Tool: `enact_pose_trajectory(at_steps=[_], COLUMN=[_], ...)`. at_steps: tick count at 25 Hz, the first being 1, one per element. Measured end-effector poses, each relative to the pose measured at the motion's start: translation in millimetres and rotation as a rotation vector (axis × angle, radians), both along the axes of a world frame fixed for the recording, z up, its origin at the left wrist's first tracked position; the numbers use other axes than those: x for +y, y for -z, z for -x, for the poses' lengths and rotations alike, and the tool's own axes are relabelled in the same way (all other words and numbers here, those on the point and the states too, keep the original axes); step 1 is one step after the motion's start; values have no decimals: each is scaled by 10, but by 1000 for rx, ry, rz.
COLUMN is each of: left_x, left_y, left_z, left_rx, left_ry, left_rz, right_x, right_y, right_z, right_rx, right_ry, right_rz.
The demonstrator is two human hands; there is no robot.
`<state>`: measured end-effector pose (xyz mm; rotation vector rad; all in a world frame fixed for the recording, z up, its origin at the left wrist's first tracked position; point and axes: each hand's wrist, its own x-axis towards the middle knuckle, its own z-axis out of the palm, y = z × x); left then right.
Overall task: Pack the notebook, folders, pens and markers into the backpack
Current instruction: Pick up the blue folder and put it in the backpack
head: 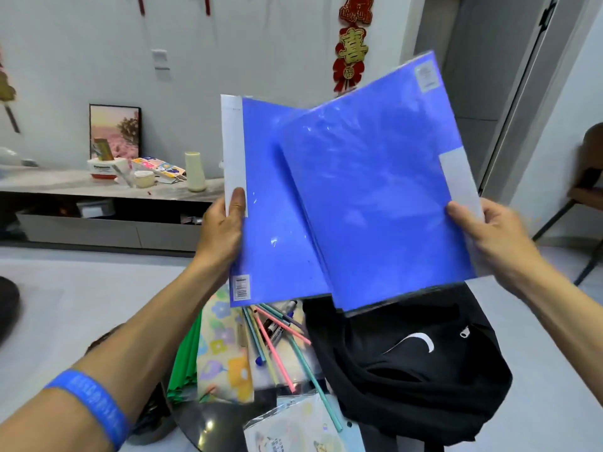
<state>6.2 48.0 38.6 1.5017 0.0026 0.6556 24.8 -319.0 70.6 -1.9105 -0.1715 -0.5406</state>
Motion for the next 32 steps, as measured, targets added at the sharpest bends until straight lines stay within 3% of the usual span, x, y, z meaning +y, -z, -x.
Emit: enact_pose_trajectory(at_steps=[2,5,8,12,18,24,27,32], left_x=[-179,-403,-414,-379,-492,-558,-539,-578], left_y=[65,205,326,340,523,747,789,775], left_z=[44,193,308,301,272,179,149,223], left_rx=[14,102,174,347,598,661,644,764], left_ry=[120,269,334,330,408,364,379,495], left_rz=[82,257,364,445,398,487,525,465], right_x=[274,637,704,657,513,398,380,345], right_y=[156,434,669,743,843,886,905,906], right_z=[2,50,62,49,40,8,-8,-19], right_rx=[149,312,370,570,517,778,800,826], right_ry=[-138,-219,-192,-346,-360,-314,-288,-289], right_rz=[-227,-361,-320,-318,-322,-242,-280,-286])
